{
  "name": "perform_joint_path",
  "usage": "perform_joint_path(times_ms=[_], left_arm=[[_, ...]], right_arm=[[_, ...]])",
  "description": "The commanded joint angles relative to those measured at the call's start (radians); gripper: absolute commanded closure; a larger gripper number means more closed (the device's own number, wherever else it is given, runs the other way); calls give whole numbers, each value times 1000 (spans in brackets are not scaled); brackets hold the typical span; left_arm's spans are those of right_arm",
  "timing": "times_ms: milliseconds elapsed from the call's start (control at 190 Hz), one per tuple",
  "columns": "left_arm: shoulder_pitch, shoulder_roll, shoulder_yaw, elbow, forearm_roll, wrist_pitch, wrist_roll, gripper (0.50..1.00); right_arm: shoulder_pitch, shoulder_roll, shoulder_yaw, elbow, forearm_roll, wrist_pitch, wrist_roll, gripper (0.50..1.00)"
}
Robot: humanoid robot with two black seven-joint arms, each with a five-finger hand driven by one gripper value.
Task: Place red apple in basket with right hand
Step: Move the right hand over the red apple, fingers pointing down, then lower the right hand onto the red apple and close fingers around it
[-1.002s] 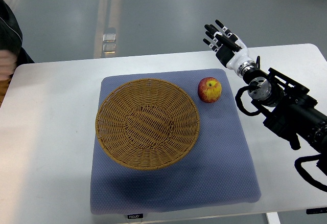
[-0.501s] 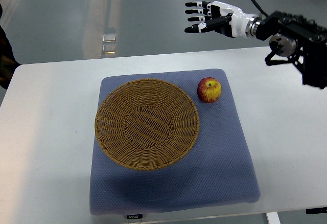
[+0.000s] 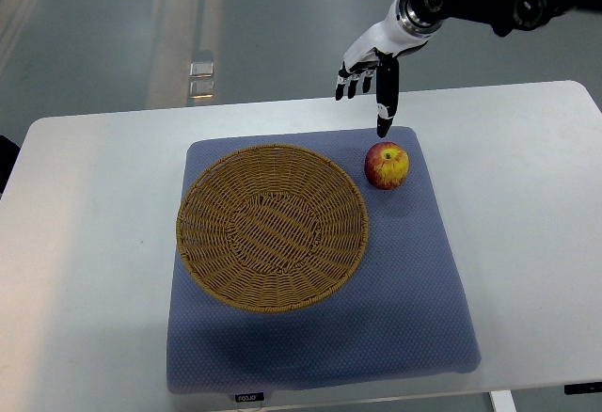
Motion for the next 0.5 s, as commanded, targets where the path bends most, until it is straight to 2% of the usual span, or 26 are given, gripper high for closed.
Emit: perform_joint_path(times_ms=[0,74,269,495], left_arm=[[0,0,-1,0,-1,2,0,500],[0,0,-1,0,1,0,0,500],[-1,0,-2,2,1,2,1,500],[0,0,-1,0,1,2,5,500]], right_arm=[[-53,33,0,-6,32,-94,3,581],[-93,47,-14,-23,23,-134,4,583],[-185,50,-15,-78,-63,-171,4,585],[-257,50,-21,-118,-122,-179,4,585]])
